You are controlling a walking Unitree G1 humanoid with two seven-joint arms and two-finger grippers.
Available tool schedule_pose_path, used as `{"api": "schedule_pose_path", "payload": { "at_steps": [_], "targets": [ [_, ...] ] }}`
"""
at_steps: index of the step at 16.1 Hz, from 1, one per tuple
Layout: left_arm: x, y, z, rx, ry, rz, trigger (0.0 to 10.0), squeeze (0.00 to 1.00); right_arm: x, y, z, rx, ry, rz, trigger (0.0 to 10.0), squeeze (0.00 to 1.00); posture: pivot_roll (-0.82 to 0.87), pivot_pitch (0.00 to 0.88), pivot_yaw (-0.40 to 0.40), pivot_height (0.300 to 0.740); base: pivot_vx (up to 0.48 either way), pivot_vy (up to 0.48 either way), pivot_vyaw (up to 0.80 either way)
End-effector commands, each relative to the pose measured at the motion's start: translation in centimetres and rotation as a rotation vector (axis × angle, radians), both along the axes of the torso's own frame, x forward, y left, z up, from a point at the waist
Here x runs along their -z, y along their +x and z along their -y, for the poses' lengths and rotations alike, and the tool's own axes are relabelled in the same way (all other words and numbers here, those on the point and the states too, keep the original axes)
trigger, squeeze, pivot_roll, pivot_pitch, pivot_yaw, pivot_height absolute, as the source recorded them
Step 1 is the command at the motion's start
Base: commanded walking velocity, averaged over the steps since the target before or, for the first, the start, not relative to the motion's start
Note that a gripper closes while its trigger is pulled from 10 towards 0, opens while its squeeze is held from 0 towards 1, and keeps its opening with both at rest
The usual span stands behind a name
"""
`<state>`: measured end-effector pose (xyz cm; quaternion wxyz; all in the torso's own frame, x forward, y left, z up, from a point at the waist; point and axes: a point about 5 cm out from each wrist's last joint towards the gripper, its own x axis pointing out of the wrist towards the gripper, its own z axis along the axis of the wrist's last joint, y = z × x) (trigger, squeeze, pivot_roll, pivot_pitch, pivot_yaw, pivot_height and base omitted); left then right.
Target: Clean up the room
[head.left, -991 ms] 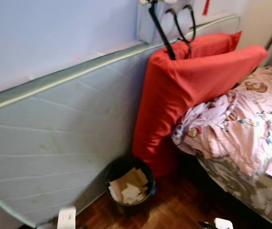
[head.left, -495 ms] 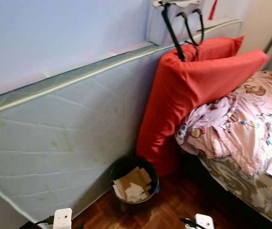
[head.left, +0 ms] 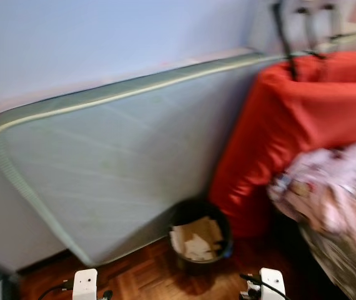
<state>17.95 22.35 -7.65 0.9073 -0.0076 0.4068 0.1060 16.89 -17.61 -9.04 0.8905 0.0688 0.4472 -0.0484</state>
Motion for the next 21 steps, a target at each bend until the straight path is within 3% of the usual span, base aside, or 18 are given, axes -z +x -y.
{"api": "schedule_pose_path", "payload": {
  "at_steps": [1, 9, 21],
  "targets": [
    [-0.1, 0.1, 0.0, -0.003, 0.001, 0.008, 10.0, 0.0, 0.2, -0.3, -0.1, 0.0, 0.001, -0.018, 10.0, 0.0, 0.11, 0.0, -0.035, 0.73, 0.0, 0.0, 0.8],
    [-0.2, 0.4, 0.1, -0.007, -0.001, 0.025, 10.0, 0.0, 0.3, -0.5, -0.4, -0.005, 0.006, -0.016, 10.0, 0.0, 0.11, 0.0, -0.039, 0.73, 0.0, 0.0, 0.75],
    [-0.3, 0.6, 0.3, -0.011, -0.007, 0.037, 10.0, 0.0, 0.6, -2.0, 1.7, 0.035, -0.011, -0.029, 10.0, 0.0, 0.1, 0.0, -0.041, 0.73, 0.0, 0.0, 0.0]
  ]
}}
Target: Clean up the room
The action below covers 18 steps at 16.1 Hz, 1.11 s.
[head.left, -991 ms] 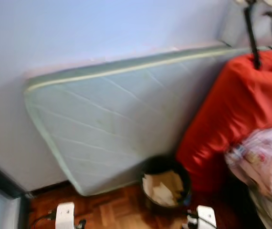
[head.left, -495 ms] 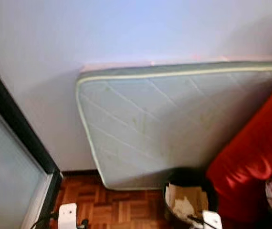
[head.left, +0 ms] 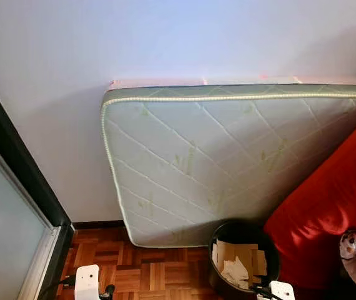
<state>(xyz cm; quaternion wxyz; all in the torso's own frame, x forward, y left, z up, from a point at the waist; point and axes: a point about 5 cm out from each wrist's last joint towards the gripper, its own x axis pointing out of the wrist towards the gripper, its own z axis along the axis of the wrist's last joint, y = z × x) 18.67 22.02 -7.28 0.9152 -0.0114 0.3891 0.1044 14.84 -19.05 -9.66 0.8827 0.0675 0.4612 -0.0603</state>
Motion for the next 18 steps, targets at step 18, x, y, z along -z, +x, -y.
{"api": "schedule_pose_path", "payload": {
  "at_steps": [18],
  "targets": [
    [0.1, -0.2, 0.0, -0.009, -0.006, -0.008, 10.0, 0.0, 0.0, -0.8, 1.3, 0.034, -0.006, 0.004, 10.0, 0.0, 0.11, 0.0, -0.046, 0.73, 0.18, 0.0, 0.0]
  ]
}}
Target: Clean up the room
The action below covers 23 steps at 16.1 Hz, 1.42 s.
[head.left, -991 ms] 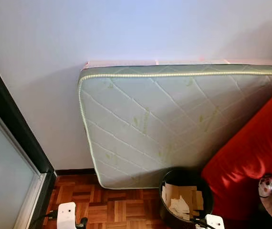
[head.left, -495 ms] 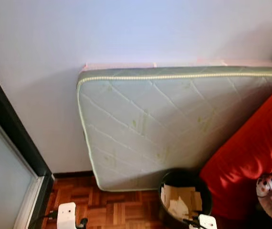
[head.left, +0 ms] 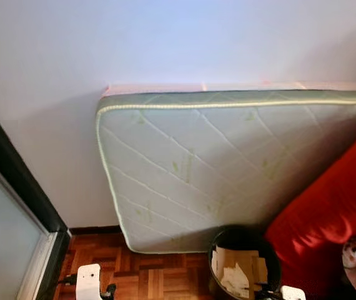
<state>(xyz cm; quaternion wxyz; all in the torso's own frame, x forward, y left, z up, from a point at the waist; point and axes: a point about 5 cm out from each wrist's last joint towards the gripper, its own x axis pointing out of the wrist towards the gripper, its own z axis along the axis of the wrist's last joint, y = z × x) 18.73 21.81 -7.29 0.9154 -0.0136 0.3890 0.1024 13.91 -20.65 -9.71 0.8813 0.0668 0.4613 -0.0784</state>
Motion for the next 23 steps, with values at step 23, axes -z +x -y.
{"api": "schedule_pose_path", "payload": {
  "at_steps": [23],
  "targets": [
    [0.1, -0.3, -0.3, -0.004, 0.002, -0.016, 10.0, 0.0, -0.3, 2.0, -2.5, -0.019, 0.028, 0.018, 10.0, 0.0, 0.13, 0.0, -0.054, 0.73, 0.262, 0.0, 0.0]
  ]
}}
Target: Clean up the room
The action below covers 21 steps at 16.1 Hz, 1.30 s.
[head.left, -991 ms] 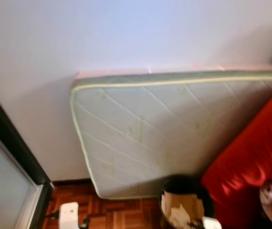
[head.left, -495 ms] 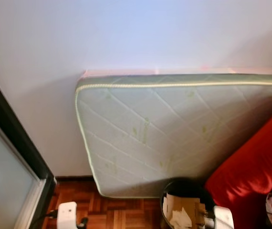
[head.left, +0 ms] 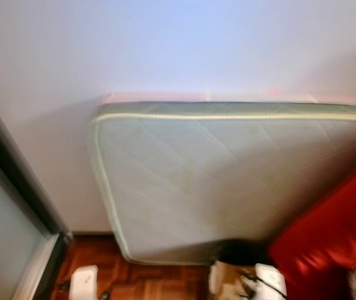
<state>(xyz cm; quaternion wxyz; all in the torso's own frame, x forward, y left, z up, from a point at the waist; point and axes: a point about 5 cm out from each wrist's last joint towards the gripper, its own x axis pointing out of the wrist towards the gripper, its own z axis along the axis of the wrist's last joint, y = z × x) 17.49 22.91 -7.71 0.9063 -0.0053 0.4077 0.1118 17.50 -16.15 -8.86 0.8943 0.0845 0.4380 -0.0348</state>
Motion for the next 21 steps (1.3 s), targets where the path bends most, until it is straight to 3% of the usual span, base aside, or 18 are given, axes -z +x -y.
{"api": "schedule_pose_path", "payload": {
  "at_steps": [1, 9, 12, 15, 21],
  "targets": [
    [-0.3, 0.9, 0.8, 0.007, -0.017, 0.027, 10.0, 0.0, 0.6, -1.9, 2.3, 0.041, -0.04, -0.046, 10.0, 0.0, 0.13, 0.0, -0.055, 0.73, 0.266, 0.0, 0.0],
    [-0.2, 0.8, 0.9, -0.005, -0.022, 0.033, 10.0, 0.0, 0.8, -3.2, 3.8, 0.046, -0.051, -0.057, 10.0, 0.0, 0.13, 0.0, -0.058, 0.73, 0.165, 0.0, 0.0],
    [-0.4, 1.1, 0.8, -0.007, -0.023, 0.049, 10.0, 0.0, 0.8, -2.7, 2.7, 0.038, -0.04, -0.049, 10.0, 0.0, 0.12, 0.0, -0.056, 0.73, 0.0, 0.0, 0.0],
    [-1.3, 2.5, 0.9, -0.001, -0.024, 0.118, 10.0, 0.0, 0.1, -0.5, 0.5, 0.016, -0.016, 0.004, 10.0, 0.0, 0.11, 0.0, -0.052, 0.73, 0.0, 0.0, 0.0],
    [-5.3, 7.0, 0.6, 0.02, 0.001, 0.425, 10.0, 0.0, -2.6, 3.8, 2.6, 0.008, 0.008, 0.221, 10.0, 0.0, 0.1, 0.0, -0.056, 0.73, 0.0, 0.0, 0.0]
  ]
}}
